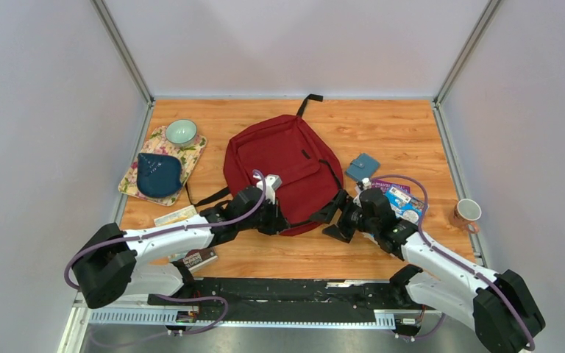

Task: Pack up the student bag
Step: Unzip the student bag at the center of the board.

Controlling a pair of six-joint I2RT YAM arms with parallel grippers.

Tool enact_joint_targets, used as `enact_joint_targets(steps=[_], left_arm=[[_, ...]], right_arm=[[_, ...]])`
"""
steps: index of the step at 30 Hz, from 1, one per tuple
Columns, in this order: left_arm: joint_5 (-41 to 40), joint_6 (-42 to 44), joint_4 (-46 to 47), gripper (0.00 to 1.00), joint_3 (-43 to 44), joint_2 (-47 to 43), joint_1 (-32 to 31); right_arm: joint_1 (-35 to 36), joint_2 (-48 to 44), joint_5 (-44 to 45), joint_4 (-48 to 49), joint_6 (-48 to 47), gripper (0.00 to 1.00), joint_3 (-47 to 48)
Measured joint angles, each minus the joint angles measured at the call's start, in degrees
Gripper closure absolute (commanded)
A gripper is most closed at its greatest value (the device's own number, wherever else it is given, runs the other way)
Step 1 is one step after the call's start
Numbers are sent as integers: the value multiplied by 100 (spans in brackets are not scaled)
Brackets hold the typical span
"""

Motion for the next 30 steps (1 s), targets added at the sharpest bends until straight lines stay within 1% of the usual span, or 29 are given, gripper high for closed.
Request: enact_joint_targets(steps=[4,7,8,10,14,15,18,19,21,22,26,30], left_arm=[[114,-48,168,100,11,111,-74],[149,-92,249,100,11,127,-90],[153,-101,262,100,11,127,-90],[155,-105,282,100,11,127,-90],[160,-103,291,100,33,127,-90],[160,-105,291,100,46,129,-90],[168,-103,295,100,83,129,-92],[168,-103,295,100,85,129,-94],[155,-92,280,100,85,127,-96],[146,-79,251,100,85,122,-98],[-74,57,-15,100,85,-44,-107],[-518,291,-385,100,85,-339,-107]], right_arm=[[199,81,494,358,468,26,-28],[273,328,706,540,732,27,-28],[284,463,721,573,787,31,-26],[297,667,728,614,850,34,-26],[310,1198,671,769,975,57,-17],[310,1292,651,793,999,57,0],[310,1473,610,850,979,65,129],[310,1523,608,850,955,75,205],[310,1587,612,848,857,89,358],[310,1593,623,848,802,100,409],[299,1591,675,813,605,100,457],[293,1513,688,807,498,100,411]])
